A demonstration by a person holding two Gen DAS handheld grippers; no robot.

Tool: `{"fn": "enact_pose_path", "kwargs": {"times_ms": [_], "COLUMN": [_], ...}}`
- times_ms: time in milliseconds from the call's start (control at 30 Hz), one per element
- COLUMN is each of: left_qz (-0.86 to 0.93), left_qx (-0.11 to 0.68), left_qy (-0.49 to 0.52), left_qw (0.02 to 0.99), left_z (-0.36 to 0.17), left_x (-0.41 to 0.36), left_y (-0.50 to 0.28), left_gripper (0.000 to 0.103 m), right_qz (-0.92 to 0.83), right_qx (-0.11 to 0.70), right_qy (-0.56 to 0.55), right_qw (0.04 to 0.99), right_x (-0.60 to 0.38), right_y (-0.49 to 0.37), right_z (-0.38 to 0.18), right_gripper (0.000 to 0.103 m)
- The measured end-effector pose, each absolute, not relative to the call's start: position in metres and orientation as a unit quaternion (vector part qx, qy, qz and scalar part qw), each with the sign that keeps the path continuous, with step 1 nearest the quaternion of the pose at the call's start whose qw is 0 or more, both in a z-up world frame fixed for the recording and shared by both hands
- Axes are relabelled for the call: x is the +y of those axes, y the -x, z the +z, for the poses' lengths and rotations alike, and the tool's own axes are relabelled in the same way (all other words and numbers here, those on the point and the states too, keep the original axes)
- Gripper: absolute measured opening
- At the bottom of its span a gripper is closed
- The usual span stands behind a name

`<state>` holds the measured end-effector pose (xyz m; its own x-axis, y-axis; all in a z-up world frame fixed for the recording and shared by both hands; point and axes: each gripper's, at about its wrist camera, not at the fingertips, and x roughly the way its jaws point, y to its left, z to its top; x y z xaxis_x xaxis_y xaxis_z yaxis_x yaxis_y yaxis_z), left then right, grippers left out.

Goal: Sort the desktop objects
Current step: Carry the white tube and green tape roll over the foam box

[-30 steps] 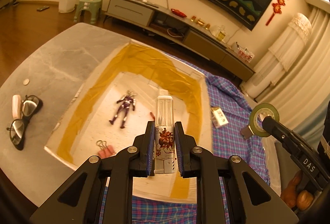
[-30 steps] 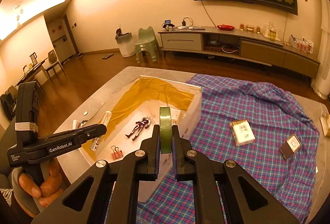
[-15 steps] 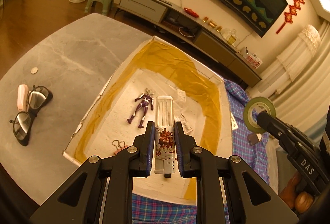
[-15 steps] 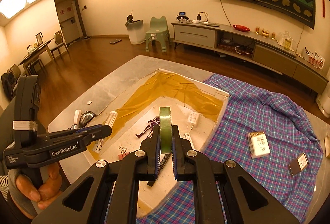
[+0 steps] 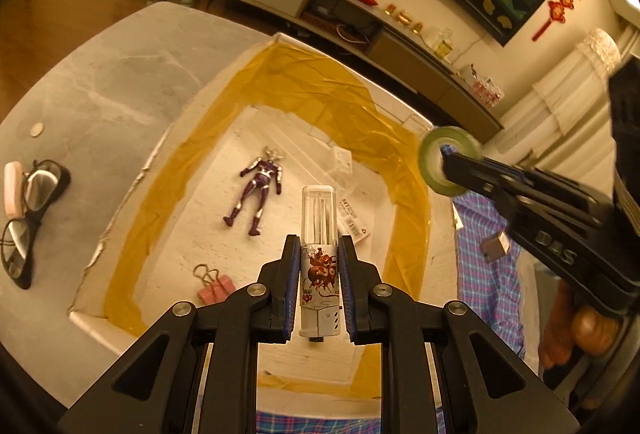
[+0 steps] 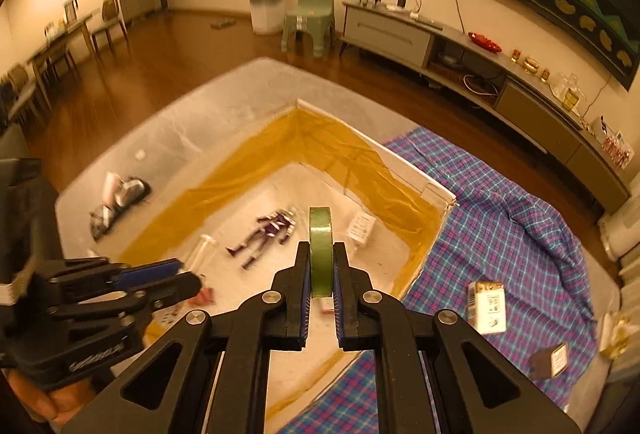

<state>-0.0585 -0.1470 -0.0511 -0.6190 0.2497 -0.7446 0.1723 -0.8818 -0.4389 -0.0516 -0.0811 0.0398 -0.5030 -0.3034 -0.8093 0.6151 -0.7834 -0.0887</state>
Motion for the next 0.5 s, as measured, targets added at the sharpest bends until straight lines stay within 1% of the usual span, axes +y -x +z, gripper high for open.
{"fn": "enact_pose_path", "kwargs": {"times_ms": [300, 500], "left_qz": [0.859, 0.846], "left_qx": [-0.242, -0.250], "left_qy": [0.451, 0.470], "left_qw": [0.026, 0.030], "left_z": [-0.058, -0.068], "left_x": [-0.146, -0.147], "left_y": [0.079, 0.092], "left_gripper": [0.019, 0.019], "right_qz": [-0.810, -0.783], "right_qx": [0.263, 0.297], "right_qy": [-0.459, -0.490], "right_qw": [0.254, 0.243], "right_x": [-0.102, -0.111], "right_y": [0.088, 0.112], "right_z": [0.009, -0.010], "right_gripper": [0.011, 0.011]}}
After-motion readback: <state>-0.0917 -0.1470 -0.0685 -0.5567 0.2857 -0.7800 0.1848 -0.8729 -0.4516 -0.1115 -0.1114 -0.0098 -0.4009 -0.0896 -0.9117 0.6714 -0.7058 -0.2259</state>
